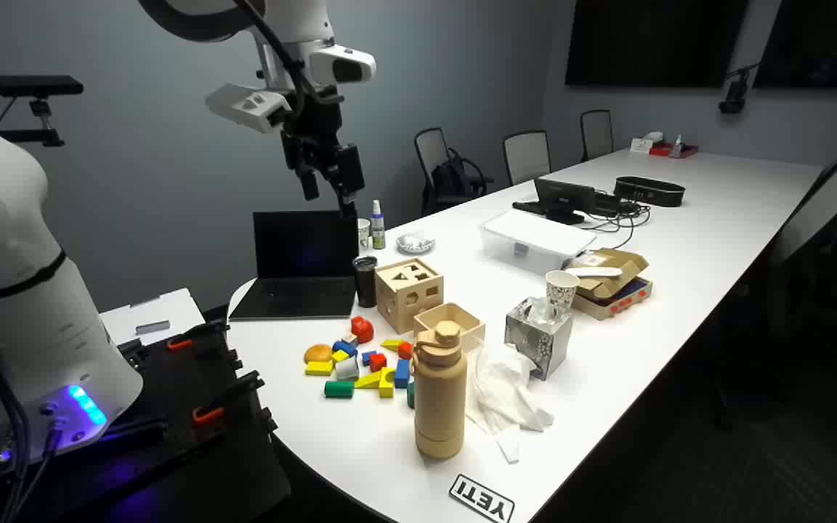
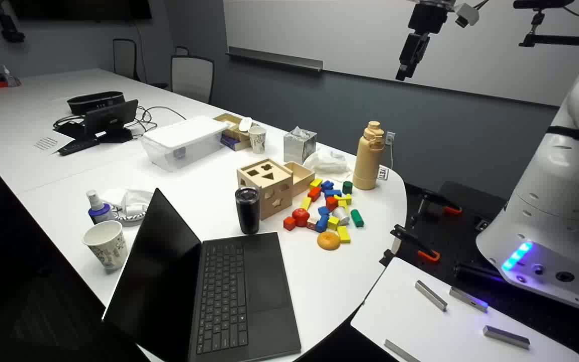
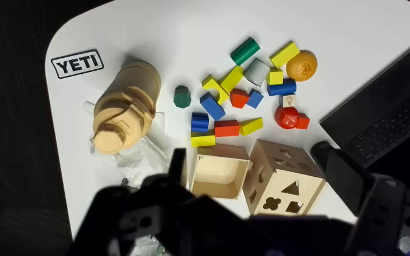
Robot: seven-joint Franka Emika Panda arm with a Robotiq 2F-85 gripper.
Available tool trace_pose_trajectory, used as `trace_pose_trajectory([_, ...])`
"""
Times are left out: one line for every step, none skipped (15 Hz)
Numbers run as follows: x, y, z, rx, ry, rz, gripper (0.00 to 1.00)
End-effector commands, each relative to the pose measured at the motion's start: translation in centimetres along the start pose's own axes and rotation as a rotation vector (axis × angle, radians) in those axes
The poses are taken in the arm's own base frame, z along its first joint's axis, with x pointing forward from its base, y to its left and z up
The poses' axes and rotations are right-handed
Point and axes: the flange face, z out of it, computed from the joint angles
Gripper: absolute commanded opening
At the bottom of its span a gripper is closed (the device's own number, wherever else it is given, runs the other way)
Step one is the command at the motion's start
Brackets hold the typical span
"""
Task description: Press a key on the keyboard
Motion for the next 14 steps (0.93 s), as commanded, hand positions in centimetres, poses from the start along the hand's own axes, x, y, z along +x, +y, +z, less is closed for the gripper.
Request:
trace_pose_trajectory([0.0,0.0,0.0,0.000,-0.001,0.000,1.00])
trace_pose_trajectory([0.0,0.0,0.0,0.000,-0.001,0.000,1.00])
trace_pose_trajectory([0.0,0.0,0.0,0.000,-0.001,0.000,1.00])
trace_pose_trajectory([0.0,0.0,0.0,0.001,-0.001,0.000,1.00])
trace_pose_trajectory([0.0,0.0,0.0,0.001,-0.001,0.000,1.00])
trace_pose_trajectory([0.0,0.0,0.0,0.001,-0.001,0.000,1.00])
trace_pose_trajectory([0.0,0.0,0.0,0.001,-0.001,0.000,1.00])
trace_pose_trajectory([0.0,0.0,0.0,0.001,-0.001,0.000,1.00])
trace_pose_trajectory([0.0,0.0,0.0,0.001,-0.001,0.000,1.00])
trace_pose_trajectory([0.7,-0.4,0.3,0.001,0.002,0.013,1.00])
trace_pose_trajectory([1.4,-1.1,0.5,-0.005,0.007,0.027,1.00])
trace_pose_trajectory([2.4,-2.7,1.0,-0.007,0.010,0.025,1.00])
trace_pose_trajectory([3.3,-4.3,1.5,-0.022,0.009,0.019,1.00])
trace_pose_trajectory([4.4,-6.5,2.2,-0.053,-0.003,0.006,1.00])
